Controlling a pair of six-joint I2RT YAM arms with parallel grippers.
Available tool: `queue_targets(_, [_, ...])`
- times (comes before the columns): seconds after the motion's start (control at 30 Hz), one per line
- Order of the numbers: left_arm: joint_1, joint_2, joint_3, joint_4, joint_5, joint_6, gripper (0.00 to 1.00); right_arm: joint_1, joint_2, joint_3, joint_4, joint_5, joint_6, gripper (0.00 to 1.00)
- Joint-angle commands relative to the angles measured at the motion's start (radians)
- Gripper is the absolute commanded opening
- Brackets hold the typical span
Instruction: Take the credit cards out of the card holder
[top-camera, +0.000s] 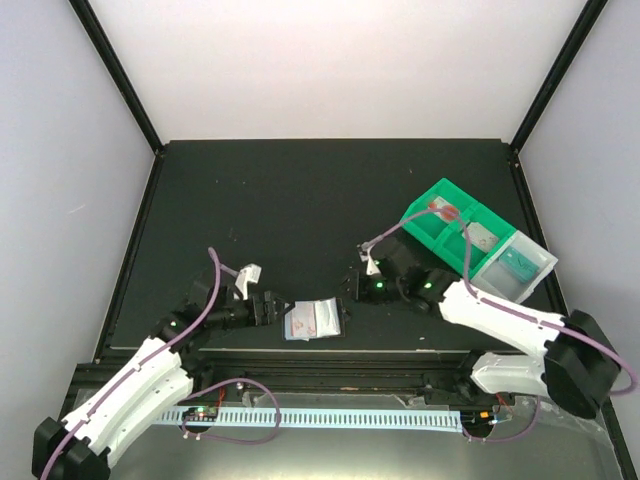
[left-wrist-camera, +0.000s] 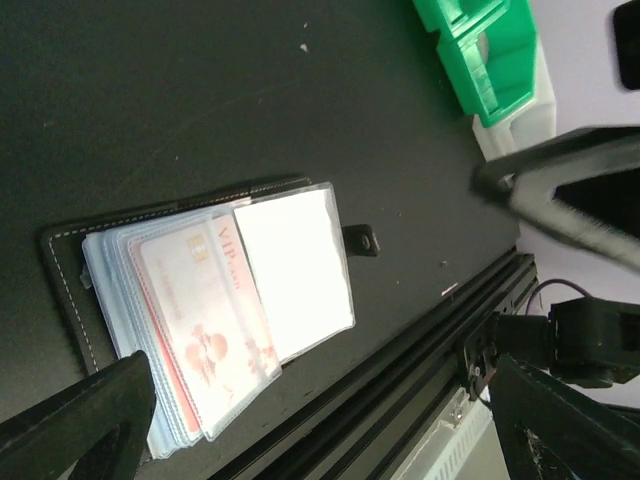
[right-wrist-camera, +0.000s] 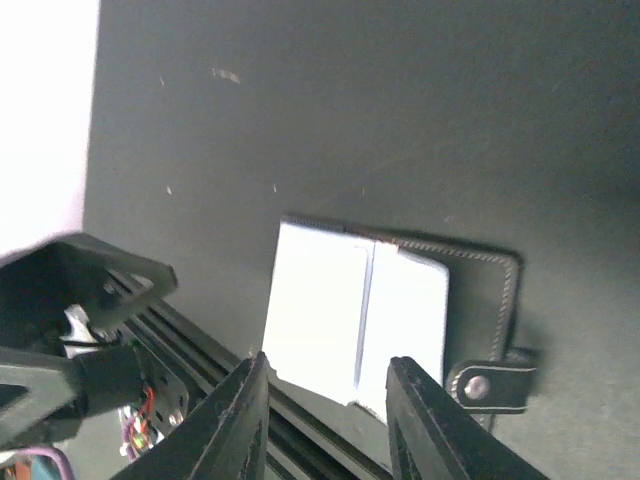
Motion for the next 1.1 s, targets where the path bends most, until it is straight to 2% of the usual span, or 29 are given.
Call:
queue_targets(0.0, [-0.004, -0.052, 0.061, -0.053, -0.048, 0.016, 0.94, 0.100, 0.097, 0.042, 0.077, 0.051, 0.059, 0.32])
queue_targets(0.2, [-0.004, -0.105, 0.101, -0.115, -0.103, 0.034, 0.94, 0.187, 0.237, 0.079, 0.134, 0.050, 0.078, 0.28])
queue_targets(0.47, [-0.005, -0.109, 0.073, -0.095, -0.081, 0.008, 0.94, 0.203, 0.369, 0.108, 0.173, 0.020, 0.071, 0.26])
queue_targets(0.7, [-0.005, -0.102, 0.047, -0.059, -0.063, -0.015, 0.94, 0.216, 0.455, 0.116, 0.197, 0.002, 0.072, 0.24])
queue_targets(1.07, [-0.005, -0.090, -0.023, 0.016, -0.018, -0.063, 0.94, 0.223, 0.522, 0.078, 0.212, 0.029, 0.068, 0.13])
